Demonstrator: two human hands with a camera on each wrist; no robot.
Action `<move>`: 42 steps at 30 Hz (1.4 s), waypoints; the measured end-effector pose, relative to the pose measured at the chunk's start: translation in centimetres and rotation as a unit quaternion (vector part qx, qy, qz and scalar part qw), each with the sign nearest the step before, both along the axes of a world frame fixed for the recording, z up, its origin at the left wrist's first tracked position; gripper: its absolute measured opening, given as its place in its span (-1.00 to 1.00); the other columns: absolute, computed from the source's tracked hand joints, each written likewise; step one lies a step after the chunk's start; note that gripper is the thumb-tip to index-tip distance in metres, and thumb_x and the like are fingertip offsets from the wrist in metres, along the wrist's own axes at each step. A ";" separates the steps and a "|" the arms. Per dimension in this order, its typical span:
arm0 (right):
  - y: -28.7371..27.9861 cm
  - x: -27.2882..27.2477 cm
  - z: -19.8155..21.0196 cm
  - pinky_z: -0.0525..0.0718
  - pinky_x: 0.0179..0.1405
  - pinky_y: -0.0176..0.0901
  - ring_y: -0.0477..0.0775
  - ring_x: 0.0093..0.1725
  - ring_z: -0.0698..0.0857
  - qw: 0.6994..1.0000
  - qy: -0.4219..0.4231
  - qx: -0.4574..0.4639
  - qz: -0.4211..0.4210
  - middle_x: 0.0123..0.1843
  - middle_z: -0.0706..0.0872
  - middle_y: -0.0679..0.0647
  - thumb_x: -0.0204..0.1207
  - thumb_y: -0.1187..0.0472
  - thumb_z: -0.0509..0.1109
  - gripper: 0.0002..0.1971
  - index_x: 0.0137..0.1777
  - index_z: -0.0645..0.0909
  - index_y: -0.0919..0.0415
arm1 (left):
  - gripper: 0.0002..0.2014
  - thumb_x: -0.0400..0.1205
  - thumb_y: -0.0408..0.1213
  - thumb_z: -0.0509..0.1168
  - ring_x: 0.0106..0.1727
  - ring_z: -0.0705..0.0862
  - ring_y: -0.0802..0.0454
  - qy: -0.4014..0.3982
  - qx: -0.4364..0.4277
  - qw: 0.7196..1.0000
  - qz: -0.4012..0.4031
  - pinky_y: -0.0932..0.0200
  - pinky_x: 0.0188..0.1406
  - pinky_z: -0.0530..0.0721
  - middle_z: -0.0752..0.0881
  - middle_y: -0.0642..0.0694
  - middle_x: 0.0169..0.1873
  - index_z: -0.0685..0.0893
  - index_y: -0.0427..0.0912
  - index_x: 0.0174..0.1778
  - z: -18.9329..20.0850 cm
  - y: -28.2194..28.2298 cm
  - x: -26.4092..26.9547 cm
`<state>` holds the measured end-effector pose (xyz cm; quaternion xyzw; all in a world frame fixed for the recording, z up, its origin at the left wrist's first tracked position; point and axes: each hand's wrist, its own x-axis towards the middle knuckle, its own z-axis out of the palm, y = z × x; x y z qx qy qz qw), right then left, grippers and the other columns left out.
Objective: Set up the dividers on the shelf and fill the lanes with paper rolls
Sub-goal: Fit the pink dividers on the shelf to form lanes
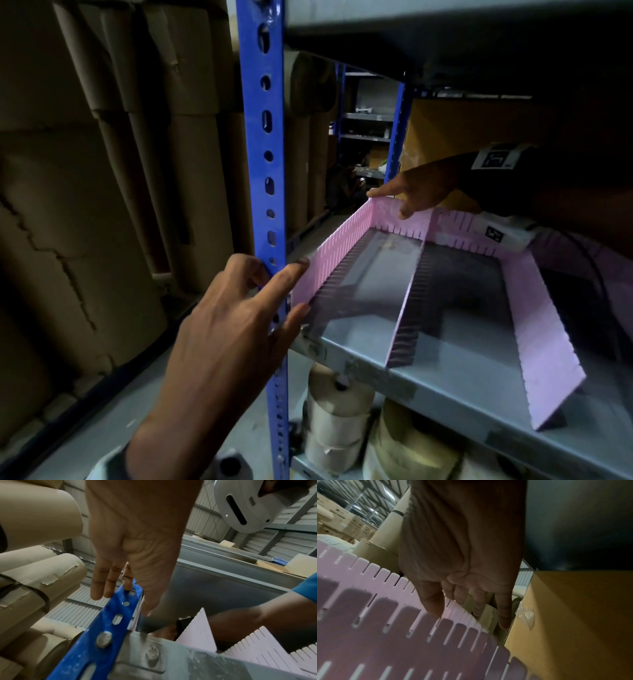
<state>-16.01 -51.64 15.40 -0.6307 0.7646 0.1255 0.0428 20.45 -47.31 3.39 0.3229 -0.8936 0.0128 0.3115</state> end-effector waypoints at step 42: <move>-0.2 0.7 1.1 0.38 0.45 -0.18 0.15 0.57 0.44 0.998 -0.050 0.022 0.001 0.62 0.43 0.16 0.61 0.36 0.39 -0.31 0.69 0.20 0.22 | -0.47 0.62 -0.06 0.30 0.00 0.68 -0.05 0.038 -0.062 0.997 -0.024 0.03 -0.18 0.83 0.46 -0.11 0.21 0.54 0.02 0.57 -1.2 -0.3 -0.2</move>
